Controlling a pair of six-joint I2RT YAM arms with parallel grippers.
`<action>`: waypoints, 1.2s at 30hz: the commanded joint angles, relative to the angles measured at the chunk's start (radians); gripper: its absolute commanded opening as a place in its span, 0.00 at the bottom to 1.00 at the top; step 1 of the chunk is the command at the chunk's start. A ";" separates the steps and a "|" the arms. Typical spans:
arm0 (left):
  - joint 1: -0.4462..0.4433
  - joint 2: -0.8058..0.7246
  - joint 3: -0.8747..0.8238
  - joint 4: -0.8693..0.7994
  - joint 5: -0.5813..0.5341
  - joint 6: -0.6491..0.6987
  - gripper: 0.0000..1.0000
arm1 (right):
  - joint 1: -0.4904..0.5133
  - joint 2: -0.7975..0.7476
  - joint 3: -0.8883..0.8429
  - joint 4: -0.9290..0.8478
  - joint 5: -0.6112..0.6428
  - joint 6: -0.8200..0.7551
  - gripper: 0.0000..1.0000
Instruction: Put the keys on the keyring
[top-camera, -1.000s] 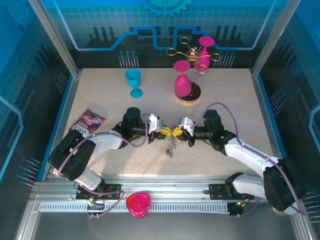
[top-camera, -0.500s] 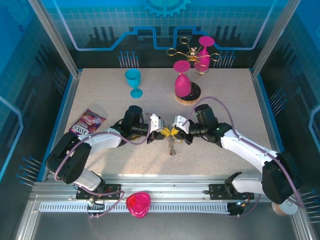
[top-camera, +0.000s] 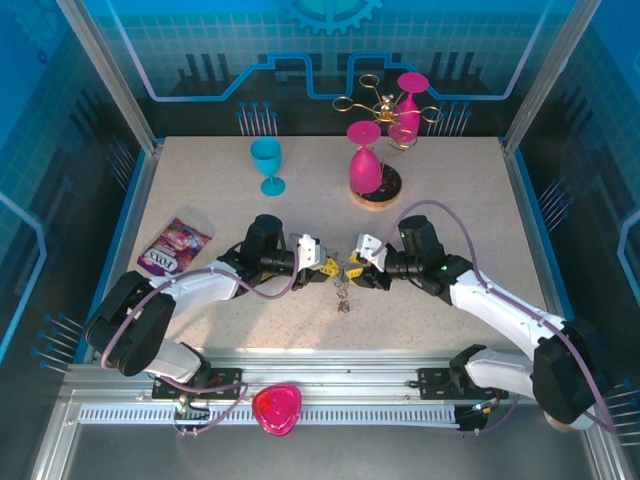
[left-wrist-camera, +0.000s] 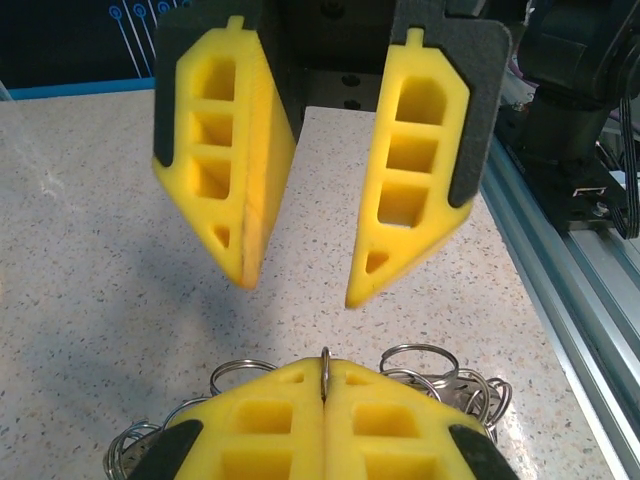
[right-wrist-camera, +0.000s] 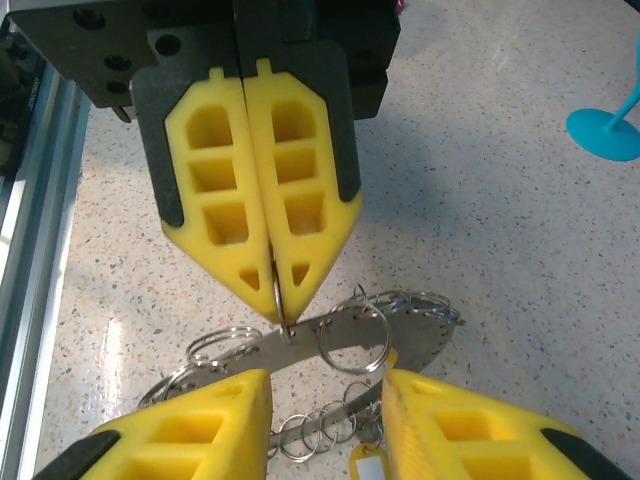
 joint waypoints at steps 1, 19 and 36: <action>-0.004 -0.025 -0.028 0.118 0.031 -0.023 0.00 | -0.005 -0.012 -0.030 0.083 -0.024 0.010 0.34; -0.004 -0.013 -0.043 0.203 0.053 -0.109 0.00 | 0.032 0.057 -0.011 0.146 -0.062 -0.024 0.25; -0.005 -0.015 -0.064 0.210 0.084 -0.074 0.00 | 0.043 0.057 -0.026 0.198 -0.080 -0.042 0.00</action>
